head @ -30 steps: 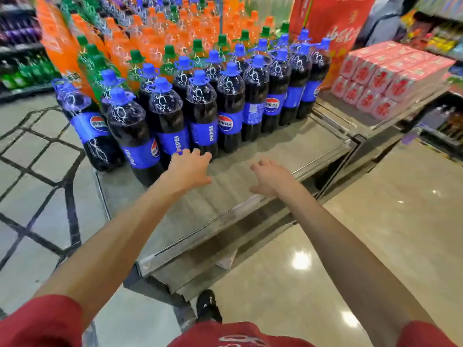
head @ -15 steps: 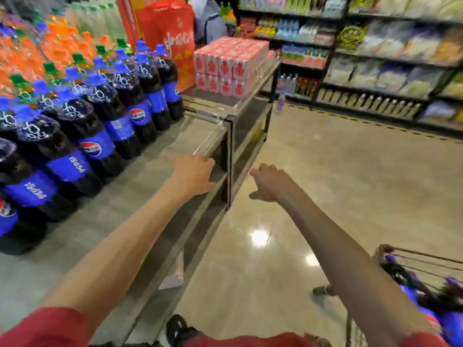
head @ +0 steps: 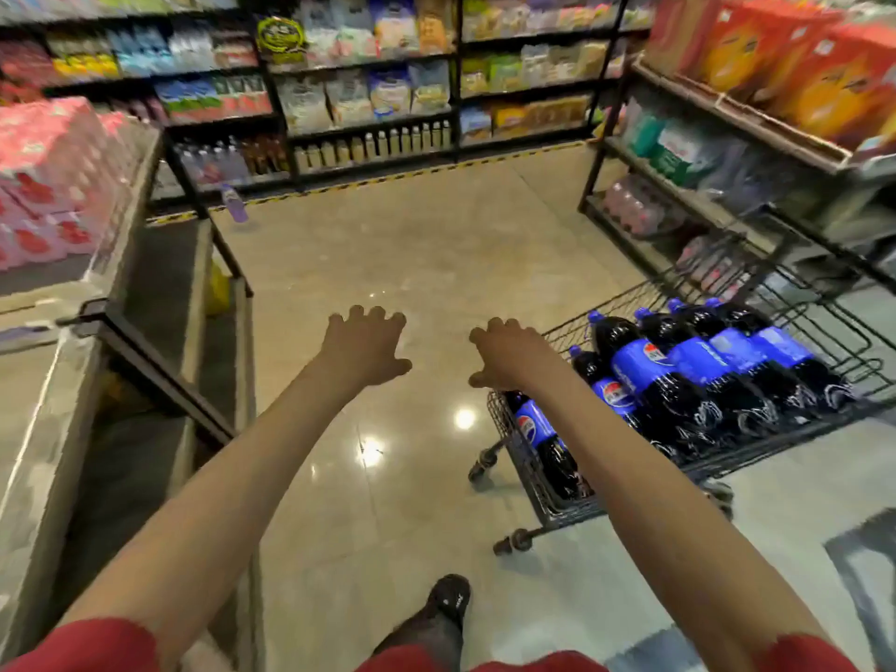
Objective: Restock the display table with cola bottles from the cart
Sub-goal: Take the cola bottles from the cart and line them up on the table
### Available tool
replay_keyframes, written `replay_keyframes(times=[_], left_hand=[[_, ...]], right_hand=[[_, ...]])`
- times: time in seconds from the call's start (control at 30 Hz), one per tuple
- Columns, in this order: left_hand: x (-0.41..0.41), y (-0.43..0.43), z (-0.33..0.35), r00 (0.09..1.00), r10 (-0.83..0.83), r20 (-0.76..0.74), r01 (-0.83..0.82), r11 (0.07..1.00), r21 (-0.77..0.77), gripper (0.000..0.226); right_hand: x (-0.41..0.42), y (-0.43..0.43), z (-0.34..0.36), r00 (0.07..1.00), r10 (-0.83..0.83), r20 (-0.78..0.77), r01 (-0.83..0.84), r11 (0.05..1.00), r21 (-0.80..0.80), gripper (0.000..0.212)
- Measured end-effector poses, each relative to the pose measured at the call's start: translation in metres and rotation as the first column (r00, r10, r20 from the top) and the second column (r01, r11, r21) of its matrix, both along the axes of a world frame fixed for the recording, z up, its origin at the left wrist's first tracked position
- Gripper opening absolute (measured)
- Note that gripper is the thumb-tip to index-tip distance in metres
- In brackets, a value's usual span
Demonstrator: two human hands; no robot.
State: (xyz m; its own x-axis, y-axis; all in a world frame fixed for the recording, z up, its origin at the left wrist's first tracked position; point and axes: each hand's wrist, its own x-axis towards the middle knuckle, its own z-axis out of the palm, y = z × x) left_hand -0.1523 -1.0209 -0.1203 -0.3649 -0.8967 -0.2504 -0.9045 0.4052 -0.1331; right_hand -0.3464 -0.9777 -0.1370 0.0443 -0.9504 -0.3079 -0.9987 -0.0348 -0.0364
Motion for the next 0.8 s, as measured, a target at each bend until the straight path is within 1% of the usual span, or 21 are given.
replay_keyframes(times=[0.13,0.2,0.33,0.43,0.63,0.8], left_hand=[[-0.073,-0.024,-0.009,0.986,-0.166,-0.029,0.167,0.985,0.041,0.066],[-0.107,-0.038,-0.013,0.972,-0.233,-0.037,0.235,0.971,0.041,0.066],[-0.167,-0.058,-0.018,0.937,-0.331,-0.109,0.337,0.940,0.047,0.064],[-0.206,-0.069,-0.028,0.909,-0.395,-0.133,0.407,0.910,0.078,0.062],[-0.268,-0.073,-0.053,0.861,-0.486,-0.148,0.506,0.847,0.162,0.059],[-0.308,-0.072,-0.080,0.857,-0.489,-0.160,0.514,0.826,0.229,0.057]], right_hand=[[-0.066,0.008,0.000,0.985,-0.173,-0.019,0.173,0.985,0.016,0.062],[-0.095,0.009,0.001,0.969,-0.243,-0.043,0.244,0.970,0.022,0.063],[-0.146,0.013,-0.002,0.929,-0.365,-0.062,0.369,0.927,0.069,0.065],[-0.180,0.017,-0.008,0.893,-0.447,-0.055,0.451,0.887,0.100,0.065],[-0.227,0.039,-0.034,0.817,-0.576,-0.032,0.572,0.802,0.173,0.077],[-0.263,0.052,-0.056,0.799,-0.601,-0.031,0.591,0.774,0.227,0.068]])
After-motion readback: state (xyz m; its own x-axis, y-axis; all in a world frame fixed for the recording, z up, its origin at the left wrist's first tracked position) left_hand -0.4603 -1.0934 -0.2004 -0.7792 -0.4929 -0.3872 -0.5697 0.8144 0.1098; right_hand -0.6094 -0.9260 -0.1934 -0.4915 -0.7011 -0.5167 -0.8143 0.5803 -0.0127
